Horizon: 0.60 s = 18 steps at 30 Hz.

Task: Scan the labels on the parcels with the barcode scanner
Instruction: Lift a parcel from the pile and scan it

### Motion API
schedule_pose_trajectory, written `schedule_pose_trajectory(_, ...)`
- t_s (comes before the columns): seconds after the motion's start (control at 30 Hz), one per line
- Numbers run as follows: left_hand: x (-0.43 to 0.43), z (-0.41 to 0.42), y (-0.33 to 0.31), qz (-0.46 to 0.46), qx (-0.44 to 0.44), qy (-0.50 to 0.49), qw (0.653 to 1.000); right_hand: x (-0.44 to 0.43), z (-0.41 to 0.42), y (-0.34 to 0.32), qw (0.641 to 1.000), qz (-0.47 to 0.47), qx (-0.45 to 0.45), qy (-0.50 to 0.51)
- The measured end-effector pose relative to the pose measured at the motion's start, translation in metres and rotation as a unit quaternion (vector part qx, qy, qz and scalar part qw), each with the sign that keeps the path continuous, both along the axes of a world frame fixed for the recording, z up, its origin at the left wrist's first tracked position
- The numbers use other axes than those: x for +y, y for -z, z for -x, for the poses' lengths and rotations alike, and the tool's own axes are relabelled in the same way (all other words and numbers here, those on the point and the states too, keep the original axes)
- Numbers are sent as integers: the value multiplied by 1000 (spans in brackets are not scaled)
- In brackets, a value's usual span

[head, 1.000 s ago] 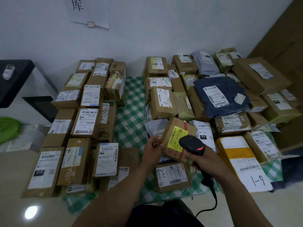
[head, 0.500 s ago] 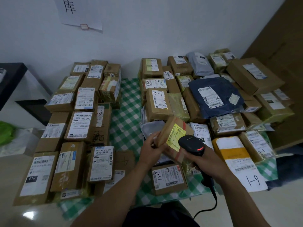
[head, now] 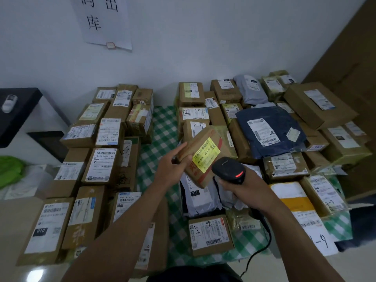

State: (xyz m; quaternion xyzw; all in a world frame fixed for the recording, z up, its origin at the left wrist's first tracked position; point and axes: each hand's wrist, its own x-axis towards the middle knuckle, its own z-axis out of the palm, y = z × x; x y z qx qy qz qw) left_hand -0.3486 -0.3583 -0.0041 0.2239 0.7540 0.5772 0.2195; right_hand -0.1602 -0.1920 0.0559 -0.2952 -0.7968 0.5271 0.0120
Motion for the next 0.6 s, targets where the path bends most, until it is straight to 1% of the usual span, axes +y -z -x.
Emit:
schedule_pose_trajectory(0.13,7,17,-25,-22,11,-21,999,8,21,-18,1000,-2,14,-19)
schedule_pose_trajectory(0.3,25,37,-56,4,68,-33,997,20,46,-45,998,-8,47,-33)
schedule_pose_trajectory(0.5,51,52,-81,26,100,-54,993,43,63,-71,997,-20,53,-54)
schedule_pose_trajectory(0.6,60,57,-89,45,97,-70,992,53,66,-77,997,-16,56,-59)
